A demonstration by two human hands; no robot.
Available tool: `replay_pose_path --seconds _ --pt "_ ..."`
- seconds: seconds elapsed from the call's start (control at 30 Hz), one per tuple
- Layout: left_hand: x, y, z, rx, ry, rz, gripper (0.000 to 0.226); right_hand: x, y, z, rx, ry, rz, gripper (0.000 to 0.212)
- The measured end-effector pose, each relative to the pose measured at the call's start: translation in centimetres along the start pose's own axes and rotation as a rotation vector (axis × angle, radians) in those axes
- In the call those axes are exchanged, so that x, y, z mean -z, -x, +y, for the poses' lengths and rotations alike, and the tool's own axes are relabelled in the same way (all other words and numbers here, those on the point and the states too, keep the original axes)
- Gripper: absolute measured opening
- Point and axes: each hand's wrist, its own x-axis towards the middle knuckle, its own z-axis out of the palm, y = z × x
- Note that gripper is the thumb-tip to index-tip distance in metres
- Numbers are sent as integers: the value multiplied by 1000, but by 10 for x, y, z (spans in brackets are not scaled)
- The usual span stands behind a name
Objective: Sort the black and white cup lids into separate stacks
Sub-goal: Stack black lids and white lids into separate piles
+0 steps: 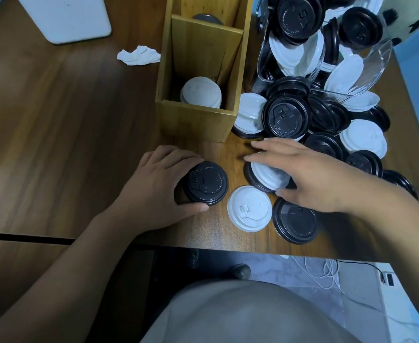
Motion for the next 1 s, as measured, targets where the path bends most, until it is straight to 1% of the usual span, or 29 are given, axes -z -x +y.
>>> replay_pose_path --seconds 0.07,0.1,0.13,0.2,0.23,0.3,0.37,0.43,0.53,0.57,0.67,0.8,0.87,1.0 --pt "0 0 0 -1 1 2 84 5 -10 6 -21 38 -156 88" --pt "0 0 0 -1 1 2 84 7 -13 8 -42 45 -197 87" --pt "0 0 0 0 2 2 84 11 -15 9 -60 46 -202 87" --pt "0 0 0 0 7 4 84 16 -13 10 -88 50 -142 86" --pt "0 0 0 -1 11 7 84 17 -9 9 -110 62 -85 85" --pt "0 0 0 -2 14 7 84 16 1 0 -167 93 68 85" --pt "0 0 0 -5 12 10 84 8 14 -18 -181 109 206 81" --pt "0 0 0 -4 11 15 84 -6 24 -39 -164 133 275 78" --pt "0 0 0 3 12 7 84 -31 28 -64 -195 246 351 73" --pt "-1 0 0 5 13 4 84 -38 26 -69 -212 288 352 72" --pt "-1 0 -1 5 9 1 85 -50 20 -77 -262 370 282 74" --pt "-1 0 -1 2 6 5 85 -50 17 -77 -306 420 221 87" --pt "0 0 0 -1 7 9 85 -48 21 -71 -278 413 215 86" --pt "1 0 1 -2 5 8 84 -52 25 -58 -160 389 229 81"
